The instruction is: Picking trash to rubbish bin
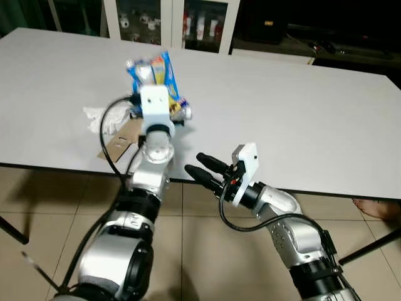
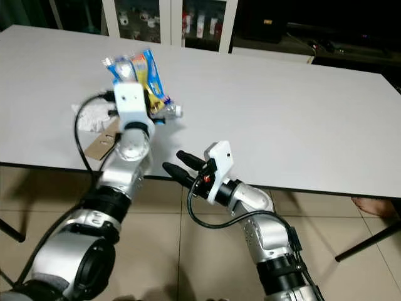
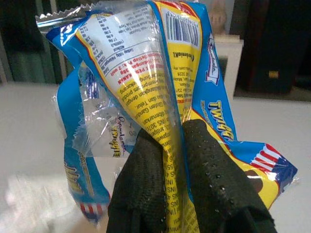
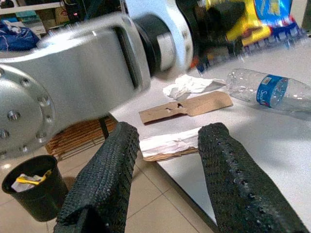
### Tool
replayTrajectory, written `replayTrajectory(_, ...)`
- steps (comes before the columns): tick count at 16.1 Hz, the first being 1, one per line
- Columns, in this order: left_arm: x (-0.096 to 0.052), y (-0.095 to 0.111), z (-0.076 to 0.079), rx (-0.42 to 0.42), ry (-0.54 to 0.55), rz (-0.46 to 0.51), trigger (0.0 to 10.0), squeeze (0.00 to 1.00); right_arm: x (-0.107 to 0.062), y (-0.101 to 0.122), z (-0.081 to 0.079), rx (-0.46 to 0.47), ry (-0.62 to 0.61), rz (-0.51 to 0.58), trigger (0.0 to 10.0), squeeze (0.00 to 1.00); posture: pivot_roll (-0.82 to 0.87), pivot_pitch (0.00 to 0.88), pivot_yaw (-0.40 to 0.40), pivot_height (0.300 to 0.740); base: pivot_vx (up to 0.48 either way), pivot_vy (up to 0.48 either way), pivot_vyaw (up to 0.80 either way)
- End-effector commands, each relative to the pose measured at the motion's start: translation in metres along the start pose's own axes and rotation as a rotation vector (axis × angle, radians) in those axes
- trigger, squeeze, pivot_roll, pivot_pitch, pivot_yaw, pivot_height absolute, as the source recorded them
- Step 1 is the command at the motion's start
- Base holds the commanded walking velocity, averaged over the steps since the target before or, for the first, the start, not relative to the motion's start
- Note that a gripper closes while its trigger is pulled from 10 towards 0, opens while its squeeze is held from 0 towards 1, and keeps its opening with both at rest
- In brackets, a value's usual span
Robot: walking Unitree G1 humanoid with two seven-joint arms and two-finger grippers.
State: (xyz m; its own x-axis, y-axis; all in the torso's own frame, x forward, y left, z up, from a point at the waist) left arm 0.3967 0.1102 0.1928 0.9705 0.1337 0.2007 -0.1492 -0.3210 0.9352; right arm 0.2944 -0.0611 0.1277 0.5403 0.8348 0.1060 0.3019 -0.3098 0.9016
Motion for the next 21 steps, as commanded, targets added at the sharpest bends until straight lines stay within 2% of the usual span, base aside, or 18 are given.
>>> replayTrajectory(1, 0.003, 0.013, -0.004, 0.030, 0.015, 0.045, 10.0, 0.00, -0.001, 0.006, 0.003, -0.022, -0.019, 0.024, 10.0, 0.00, -0.02, 0.000, -0.081, 0.740, 0.000, 0.000, 0.00)
replayTrajectory(3, 0.005, 0.000, -0.021, 0.063, 0.006, 0.001, 10.0, 0.00, -0.004, 0.007, 0.007, -0.027, -0.046, 0.030, 10.0, 0.00, -0.02, 0.004, -0.077, 0.740, 0.000, 0.000, 0.00)
replayTrajectory(5, 0.002, -0.016, -0.027, 0.065, -0.041, -0.030, 10.0, 0.00, -0.006, 0.007, 0.013, -0.041, -0.093, 0.033, 10.0, 0.00, -0.02, 0.004, -0.077, 0.740, 0.000, 0.000, 0.00)
replayTrajectory(7, -0.005, -0.031, -0.040, 0.107, -0.055, -0.051, 10.0, 0.00, -0.008, 0.008, 0.022, -0.057, -0.174, 0.048, 10.0, 0.00, -0.01, 0.011, -0.074, 0.740, 0.000, 0.000, 0.00)
replayTrajectory(8, -0.010, -0.040, -0.048, 0.150, -0.076, -0.063, 10.0, 0.00, -0.011, 0.012, 0.035, -0.074, -0.293, 0.073, 10.0, 0.00, -0.01, 0.016, -0.071, 0.740, 0.000, 0.000, 0.00)
replayTrajectory(10, -0.019, -0.042, -0.054, 0.228, -0.129, -0.025, 10.0, 0.00, -0.019, 0.019, 0.052, -0.076, -0.443, 0.128, 10.0, 0.00, -0.01, 0.020, -0.068, 0.740, 0.000, 0.000, 0.00)
replayTrajectory(12, -0.024, -0.033, -0.059, 0.256, -0.143, 0.038, 10.0, 0.00, -0.026, 0.026, 0.061, -0.083, -0.525, 0.177, 10.0, 0.00, 0.00, 0.020, -0.070, 0.740, 0.000, 0.000, 0.00)
replayTrajectory(13, -0.026, -0.025, -0.064, 0.275, -0.148, 0.074, 10.0, 0.00, -0.034, 0.034, 0.075, -0.090, -0.649, 0.227, 10.0, 0.00, 0.01, 0.023, -0.072, 0.740, 0.000, 0.000, 0.00)
replayTrajectory(15, -0.028, -0.024, -0.066, 0.274, -0.157, 0.072, 10.0, 0.00, -0.039, 0.037, 0.081, -0.091, -0.715, 0.253, 10.0, 0.00, 0.01, 0.023, -0.072, 0.740, 0.000, 0.000, 0.00)
replayTrajectory(17, -0.037, -0.033, -0.061, 0.250, -0.213, 0.037, 10.0, 0.00, -0.044, 0.034, 0.087, -0.082, -0.772, 0.258, 10.0, 0.00, 0.01, 0.021, -0.070, 0.740, 0.000, 0.000, 0.00)
replayTrajectory(19, -0.040, -0.041, -0.058, 0.230, -0.221, 0.001, 10.0, 0.00, -0.044, 0.032, 0.088, -0.081, -0.778, 0.259, 10.0, 0.00, 0.01, 0.020, -0.071, 0.740, 0.000, 0.000, 0.00)
replayTrajectory(21, -0.043, -0.045, -0.048, 0.185, -0.233, -0.031, 10.0, 0.00, -0.042, 0.030, 0.088, -0.080, -0.783, 0.260, 10.0, 0.00, 0.01, 0.019, -0.071, 0.740, 0.000, 0.000, 0.00)
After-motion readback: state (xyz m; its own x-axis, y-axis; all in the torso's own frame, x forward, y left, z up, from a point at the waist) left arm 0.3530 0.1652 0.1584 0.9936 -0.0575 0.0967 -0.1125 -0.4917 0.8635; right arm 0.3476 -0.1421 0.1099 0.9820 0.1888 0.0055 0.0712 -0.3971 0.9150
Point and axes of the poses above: a point about 5 cm out from each wrist's last joint towards the gripper, its own x axis pointing out of the wrist towards the gripper, its own y axis along the axis of the wrist's last joint, z = x × y, the point moved 1 cm from there along x, pointing out of the wrist towards the gripper, and after that the axes turned 14 degrees about x, right-handed, at the moved point
